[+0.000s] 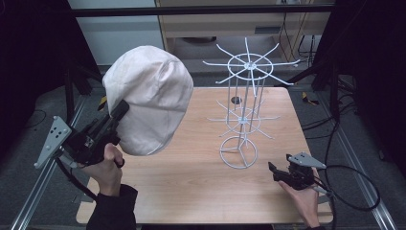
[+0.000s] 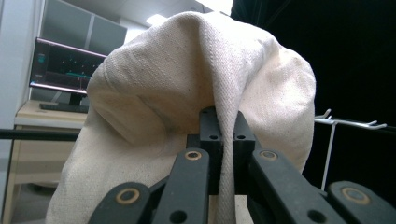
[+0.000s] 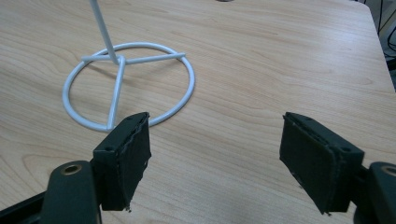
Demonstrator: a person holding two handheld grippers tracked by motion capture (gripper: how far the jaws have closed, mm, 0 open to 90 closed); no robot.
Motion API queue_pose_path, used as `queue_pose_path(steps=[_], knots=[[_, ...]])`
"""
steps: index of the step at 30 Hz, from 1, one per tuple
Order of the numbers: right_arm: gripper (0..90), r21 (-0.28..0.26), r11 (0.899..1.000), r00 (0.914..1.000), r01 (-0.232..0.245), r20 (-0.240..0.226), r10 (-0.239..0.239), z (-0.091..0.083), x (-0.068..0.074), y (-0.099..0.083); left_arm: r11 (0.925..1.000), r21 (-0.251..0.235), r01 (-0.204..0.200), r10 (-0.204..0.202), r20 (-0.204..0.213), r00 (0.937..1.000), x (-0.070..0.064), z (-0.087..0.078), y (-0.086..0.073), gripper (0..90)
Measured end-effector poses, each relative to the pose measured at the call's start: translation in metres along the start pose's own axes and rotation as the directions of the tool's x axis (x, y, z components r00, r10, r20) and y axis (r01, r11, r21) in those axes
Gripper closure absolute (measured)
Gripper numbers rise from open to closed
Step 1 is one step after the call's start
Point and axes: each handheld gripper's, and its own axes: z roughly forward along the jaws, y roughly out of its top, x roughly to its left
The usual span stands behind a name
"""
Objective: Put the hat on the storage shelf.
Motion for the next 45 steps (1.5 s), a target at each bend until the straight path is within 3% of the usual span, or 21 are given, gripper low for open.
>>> queue_pose_path(steps=[12, 31, 45], knots=[[24.7, -0.002, 1.0, 1.0, 0.002, 0.0, -0.002, 0.0, -0.001, 0.0, 0.9988, -0.049, 0.0, 0.002, 0.051, 0.9987, -0.013, -0.001, 0.011, 87.4], [24.7, -0.002, 1.0, 1.0, 0.002, -0.001, -0.002, 0.0, -0.001, 0.0, 0.9968, -0.077, 0.022, -0.013, 0.108, 0.9941, -0.025, 0.008, 0.018, 87.5], [24.8, -0.001, 1.0, 1.0, 0.001, -0.004, -0.001, 0.0, 0.0, 0.0, 0.9965, -0.078, 0.032, -0.02, 0.139, 0.9901, -0.035, 0.031, 0.018, 87.4]])
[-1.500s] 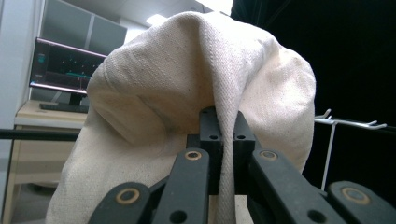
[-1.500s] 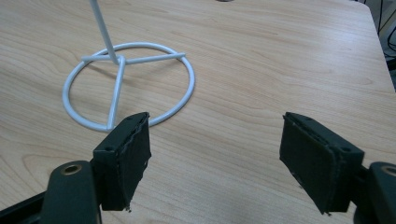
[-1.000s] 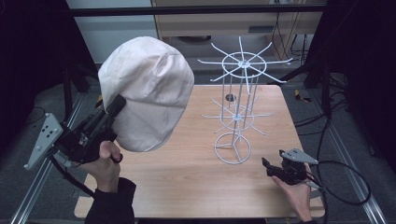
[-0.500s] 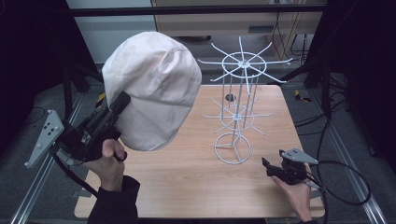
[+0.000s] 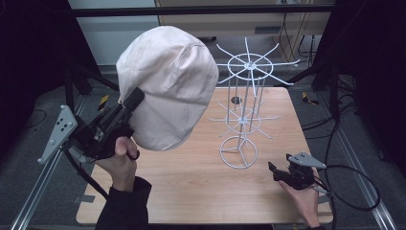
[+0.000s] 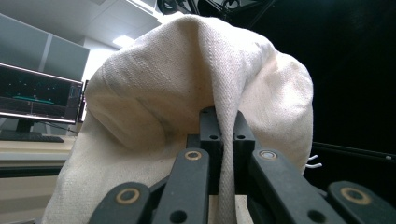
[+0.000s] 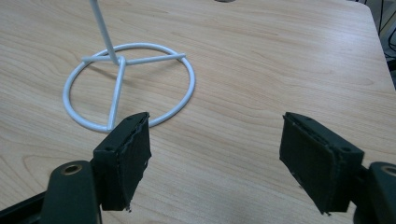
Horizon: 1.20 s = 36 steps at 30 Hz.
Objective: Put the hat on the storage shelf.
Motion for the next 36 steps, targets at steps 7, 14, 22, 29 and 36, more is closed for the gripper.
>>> queue_pose_path(steps=[7, 14, 22, 29, 36], knots=[[24.7, -0.001, 1.0, 1.0, -0.005, -0.001, 0.005, -0.001, 0.0, 0.0, 0.9998, 0.015, 0.01, -0.011, 0.015, 0.9998, -0.002, 0.017, -0.008, 87.4], [24.8, -0.005, 1.0, 1.0, -0.003, -0.002, 0.003, -0.001, -0.001, 0.0, 0.9987, 0.048, 0.016, -0.017, 0.017, 0.9997, -0.002, 0.032, -0.017, 87.4], [24.8, -0.004, 1.0, 0.9999, -0.007, -0.008, 0.007, -0.001, 0.0, 0.0, 0.994, 0.108, 0.016, -0.019, 0.021, 0.9996, 0.001, 0.043, -0.029, 87.4], [24.8, -0.003, 1.0, 1.0, -0.006, -0.008, 0.006, -0.001, 0.0, 0.0, 0.9871, 0.154, 0.042, -0.046, 0.024, 0.9987, 0.007, 0.049, -0.04, 87.2], [24.8, -0.008, 1.0, 1.0, -0.002, -0.007, 0.002, -0.001, 0.0, 0.0, 0.9767, 0.202, 0.073, -0.08, 0.022, 0.9966, 0.014, 0.05, -0.052, 86.6]])
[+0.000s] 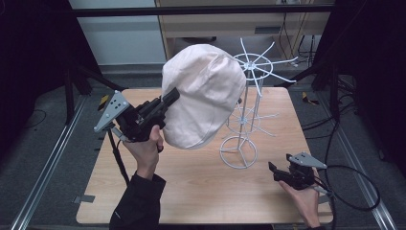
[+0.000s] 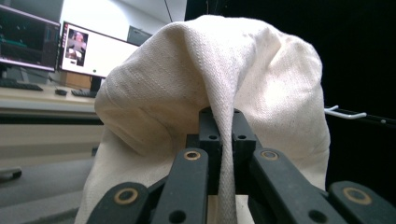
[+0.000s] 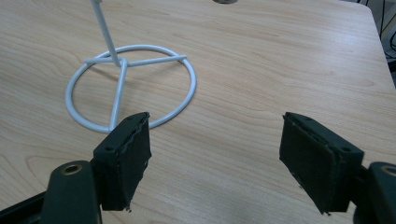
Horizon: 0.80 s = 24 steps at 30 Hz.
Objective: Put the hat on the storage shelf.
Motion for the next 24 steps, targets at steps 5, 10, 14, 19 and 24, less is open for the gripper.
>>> queue_pose_path(steps=[5, 10, 14, 19, 24], knots=[[24.8, 0.004, 1.0, 1.0, -0.003, -0.002, 0.003, 0.0, 0.0, 0.0, 0.9994, 0.032, 0.013, -0.012, -0.009, 0.9999, 0.006, 0.001, -0.007, 86.3], [24.8, 0.004, 1.0, 1.0, -0.003, -0.001, 0.003, 0.0, 0.0, 0.0, 0.9981, 0.06, 0.014, -0.013, -0.016, 0.9998, 0.009, 0.002, -0.013, 86.0], [24.8, 0.005, 1.0, 1.0, -0.003, -0.001, 0.003, 0.0, 0.0, 0.0, 0.9959, 0.089, 0.014, -0.013, -0.014, 0.9998, 0.011, 0.004, -0.016, 84.9], [24.8, 0.004, 1.0, 1.0, -0.004, -0.001, 0.004, 0.0, 0.001, 0.0, 0.991, 0.133, 0.01, -0.009, -0.008, 0.9999, 0.012, 0.008, -0.023, 84.3], [24.7, 0.005, 1.0, 1.0, -0.005, -0.002, 0.005, 0.0, 0.001, 0.0, 0.9878, 0.155, 0.013, -0.011, -0.011, 0.9999, 0.013, 0.011, -0.027, 84.7]])
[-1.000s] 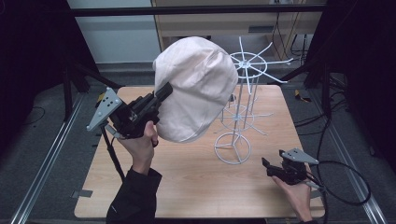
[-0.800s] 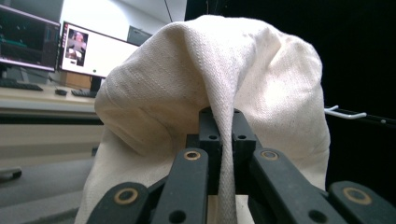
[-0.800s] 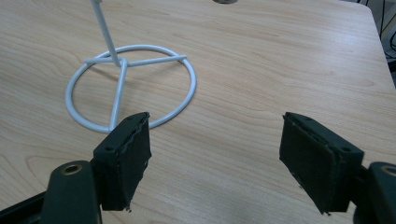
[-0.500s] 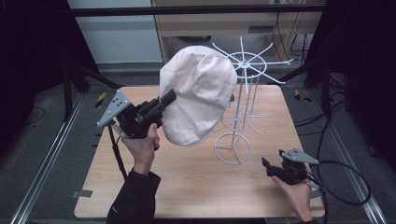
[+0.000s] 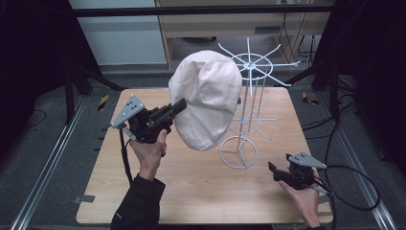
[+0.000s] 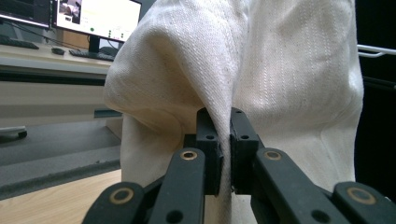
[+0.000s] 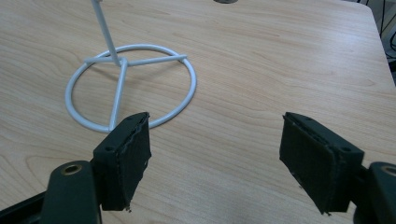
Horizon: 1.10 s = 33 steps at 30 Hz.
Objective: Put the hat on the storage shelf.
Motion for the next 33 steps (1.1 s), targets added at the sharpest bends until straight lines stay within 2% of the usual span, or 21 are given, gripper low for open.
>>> queue_pose_path(steps=[2, 7, 21, 29, 33], knots=[[24.8, 0.001, 1.0, 1.0, 0.0, 0.0, 0.0, 0.0, 0.0, 0.0, 1.0, 0.003, -0.001, 0.001, -0.001, 1.0, 0.0, 0.0, 0.0, 83.9], [24.7, -0.001, 1.0, 1.0, 0.003, 0.002, -0.003, 0.0, 0.0, 0.0, 0.9985, 0.05, -0.022, 0.022, 0.002, 0.9998, -0.001, 0.005, -0.006, 84.0], [24.6, -0.001, 1.0, 1.0, 0.002, 0.0, -0.002, 0.0, 0.0, 0.0, 0.9922, 0.119, -0.036, 0.035, 0.009, 0.9993, -0.003, 0.016, -0.013, 81.3], [24.5, -0.002, 1.0, 1.0, 0.002, 0.001, -0.002, 0.0, 0.0, 0.0, 0.9914, 0.121, -0.049, 0.049, 0.0, 0.9988, -0.004, 0.015, -0.015, 68.5], [24.3, -0.002, 1.0, 1.0, 0.002, 0.002, -0.002, 0.0, 0.0, 0.0, 0.992, 0.113, -0.056, 0.058, -0.008, 0.9983, -0.003, 0.008, -0.014, 61.7]])
